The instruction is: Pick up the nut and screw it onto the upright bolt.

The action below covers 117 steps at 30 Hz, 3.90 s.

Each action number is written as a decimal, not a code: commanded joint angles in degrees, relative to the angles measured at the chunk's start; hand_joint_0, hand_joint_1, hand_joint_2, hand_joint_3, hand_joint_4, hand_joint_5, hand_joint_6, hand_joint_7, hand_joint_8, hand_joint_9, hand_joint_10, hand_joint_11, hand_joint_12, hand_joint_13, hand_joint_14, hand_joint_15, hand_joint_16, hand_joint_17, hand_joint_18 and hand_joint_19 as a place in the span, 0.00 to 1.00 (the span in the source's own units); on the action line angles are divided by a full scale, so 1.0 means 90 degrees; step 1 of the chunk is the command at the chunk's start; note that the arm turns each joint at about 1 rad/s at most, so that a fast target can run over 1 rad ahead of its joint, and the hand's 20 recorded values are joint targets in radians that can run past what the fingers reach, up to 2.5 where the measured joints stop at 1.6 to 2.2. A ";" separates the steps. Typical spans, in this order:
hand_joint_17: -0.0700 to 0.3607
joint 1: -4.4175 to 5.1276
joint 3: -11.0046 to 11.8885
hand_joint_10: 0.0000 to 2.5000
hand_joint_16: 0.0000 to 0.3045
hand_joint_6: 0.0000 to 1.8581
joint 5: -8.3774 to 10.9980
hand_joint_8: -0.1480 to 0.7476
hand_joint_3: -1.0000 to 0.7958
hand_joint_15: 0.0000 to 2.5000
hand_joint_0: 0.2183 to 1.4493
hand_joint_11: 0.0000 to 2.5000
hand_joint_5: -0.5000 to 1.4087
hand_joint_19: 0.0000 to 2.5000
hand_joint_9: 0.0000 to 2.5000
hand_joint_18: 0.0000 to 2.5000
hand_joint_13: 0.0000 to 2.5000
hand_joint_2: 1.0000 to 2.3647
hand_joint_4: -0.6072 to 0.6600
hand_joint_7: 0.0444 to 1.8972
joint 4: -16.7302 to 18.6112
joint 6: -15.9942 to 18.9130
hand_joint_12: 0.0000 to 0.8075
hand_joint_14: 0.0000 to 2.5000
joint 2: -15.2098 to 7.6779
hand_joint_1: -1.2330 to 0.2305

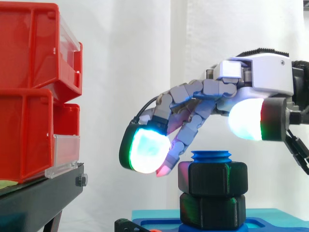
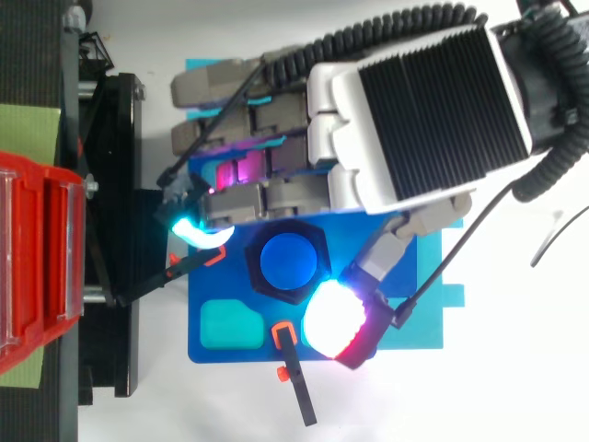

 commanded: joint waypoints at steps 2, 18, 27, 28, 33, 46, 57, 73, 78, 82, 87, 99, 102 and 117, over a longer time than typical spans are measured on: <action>0.43 0.0058 -0.0031 0.00 0.17 0.27 0.0029 0.47 0.28 0.00 0.17 0.00 0.20 0.00 0.36 0.09 0.18 0.00 0.63 0.41 -0.0023 -0.0007 0.46 0.00 0.0000 0.70; 0.44 0.0165 -0.0041 0.00 0.17 0.27 0.0029 0.49 0.28 0.00 0.17 0.00 0.21 0.00 0.37 0.09 0.19 0.00 0.64 0.47 -0.0150 -0.0017 0.46 0.00 0.0000 0.71; 0.44 0.0175 -0.0041 0.00 0.17 0.27 0.0019 0.49 0.28 0.00 0.17 0.00 0.21 0.00 0.37 0.10 0.19 0.00 0.64 0.53 -0.0218 -0.0017 0.47 0.00 0.0000 0.72; 0.43 0.0165 -0.0041 0.00 0.17 0.27 0.0009 0.50 0.28 0.00 0.17 0.00 0.21 0.00 0.38 0.10 0.20 0.00 0.64 0.54 -0.0228 -0.0017 0.47 0.00 0.0000 0.72; 0.42 0.0126 -0.0041 0.00 0.16 0.27 0.0029 0.50 0.28 0.00 0.17 0.00 0.22 0.00 0.38 0.11 0.20 0.00 0.64 0.57 -0.0189 -0.0026 0.47 0.00 0.0000 0.72; 0.41 0.0067 -0.0041 0.00 0.15 0.27 0.0029 0.51 0.28 0.00 0.18 0.00 0.23 0.00 0.40 0.13 0.22 0.00 0.62 0.66 -0.0160 -0.0046 0.47 0.00 0.0000 0.71; 0.40 -0.0001 -0.0041 0.00 0.15 0.27 0.0029 0.49 0.28 0.00 0.19 0.01 0.27 0.00 0.48 0.16 0.26 0.00 0.62 0.75 -0.0199 -0.0046 0.44 0.00 0.0000 0.74; 0.35 -0.0069 -0.0041 0.00 0.12 0.27 -0.0001 0.40 0.28 0.00 0.20 0.04 0.31 0.02 0.67 0.29 0.39 0.00 0.57 0.78 -0.0189 -0.0056 0.35 0.00 0.0000 0.73; 0.34 -0.0099 -0.0041 0.00 0.11 0.27 -0.0001 0.42 0.28 0.00 0.20 0.05 0.32 0.02 0.73 0.33 0.43 0.00 0.58 0.81 -0.0179 -0.0046 0.33 0.00 0.0000 0.74; 0.34 -0.0109 -0.0041 0.00 0.11 0.27 -0.0010 0.43 0.28 0.00 0.19 0.05 0.31 0.02 0.73 0.34 0.43 0.00 0.58 0.81 -0.0189 -0.0046 0.32 0.00 0.0000 0.75; 0.34 -0.0118 -0.0041 0.00 0.11 0.27 -0.0010 0.44 0.28 0.00 0.19 0.04 0.31 0.02 0.72 0.33 0.42 0.00 0.59 0.80 -0.0160 -0.0046 0.32 0.00 0.0000 0.76; 0.36 -0.0226 0.0125 0.00 0.13 0.27 -0.0274 0.50 0.28 0.00 0.19 0.01 0.29 0.02 0.66 0.29 0.39 0.00 0.65 0.71 -0.0179 -0.0017 0.35 0.00 0.0000 0.74; 0.37 -0.0245 0.0282 0.00 0.13 0.27 -0.0343 0.49 0.28 0.00 0.19 0.00 0.28 0.02 0.63 0.28 0.38 0.00 0.67 0.64 -0.0218 -0.0017 0.36 0.00 0.0000 0.74; 0.43 -0.0235 0.0516 0.00 0.17 0.27 -0.0323 0.48 0.28 0.00 0.17 0.00 0.20 0.02 0.47 0.24 0.29 0.00 0.66 0.35 -0.1000 -0.0026 0.42 0.00 0.0029 0.64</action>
